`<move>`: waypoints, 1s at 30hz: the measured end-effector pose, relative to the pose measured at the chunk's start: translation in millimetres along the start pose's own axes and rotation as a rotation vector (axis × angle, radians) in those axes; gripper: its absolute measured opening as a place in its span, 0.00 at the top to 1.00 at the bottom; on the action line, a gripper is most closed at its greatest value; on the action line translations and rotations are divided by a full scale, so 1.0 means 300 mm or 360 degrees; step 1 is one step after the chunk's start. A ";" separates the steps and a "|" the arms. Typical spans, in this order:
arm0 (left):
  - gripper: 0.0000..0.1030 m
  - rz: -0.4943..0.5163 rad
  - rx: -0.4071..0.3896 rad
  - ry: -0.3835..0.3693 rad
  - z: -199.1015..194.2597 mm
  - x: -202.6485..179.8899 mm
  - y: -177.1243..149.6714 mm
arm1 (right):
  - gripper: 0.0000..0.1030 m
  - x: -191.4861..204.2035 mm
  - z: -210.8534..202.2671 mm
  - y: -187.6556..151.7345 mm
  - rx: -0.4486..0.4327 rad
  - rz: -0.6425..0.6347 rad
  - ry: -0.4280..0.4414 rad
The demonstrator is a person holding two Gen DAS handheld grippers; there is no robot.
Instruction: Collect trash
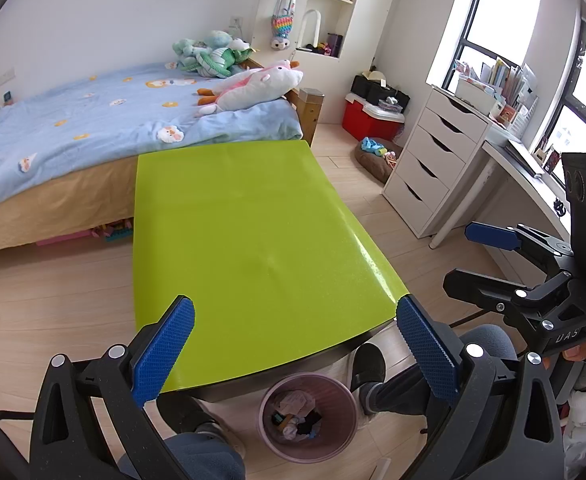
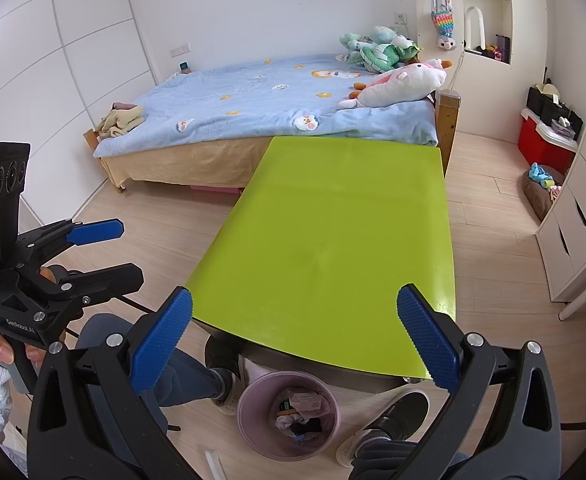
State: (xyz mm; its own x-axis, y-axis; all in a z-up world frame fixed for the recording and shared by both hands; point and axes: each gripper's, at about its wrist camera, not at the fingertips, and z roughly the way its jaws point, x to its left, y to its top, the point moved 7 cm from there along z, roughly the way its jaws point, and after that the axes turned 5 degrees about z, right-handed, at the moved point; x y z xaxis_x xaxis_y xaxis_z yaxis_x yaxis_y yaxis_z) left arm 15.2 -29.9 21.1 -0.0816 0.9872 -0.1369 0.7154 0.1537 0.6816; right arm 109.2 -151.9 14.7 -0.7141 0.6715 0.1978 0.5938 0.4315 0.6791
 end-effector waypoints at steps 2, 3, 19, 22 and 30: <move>0.06 0.0002 0.0000 0.0000 0.000 -0.001 0.000 | 0.03 0.000 0.000 0.000 0.0001 0.0000 0.0001; 0.06 0.0001 0.0000 0.0000 0.000 0.001 0.000 | 0.03 0.000 0.000 0.000 0.0001 -0.0001 0.0000; 0.06 -0.0001 0.0002 -0.0003 0.001 0.002 -0.001 | 0.03 -0.006 0.003 -0.009 0.0005 0.0003 -0.0004; 0.06 0.0000 -0.0001 -0.0006 0.001 0.002 -0.006 | 0.03 -0.006 0.002 -0.011 0.0005 0.0003 -0.0005; 0.06 0.0001 0.0000 -0.0007 0.003 -0.001 -0.006 | 0.03 -0.006 0.003 -0.009 0.0007 0.0004 -0.0004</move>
State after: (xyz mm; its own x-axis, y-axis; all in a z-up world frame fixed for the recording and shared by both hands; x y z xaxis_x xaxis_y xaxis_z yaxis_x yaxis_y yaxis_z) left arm 14.4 -30.4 19.3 -0.0781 0.9871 -0.1400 0.7152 0.1533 0.6819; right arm 109.3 -153.7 12.0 -0.7116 0.6742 0.1978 0.5974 0.4324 0.6754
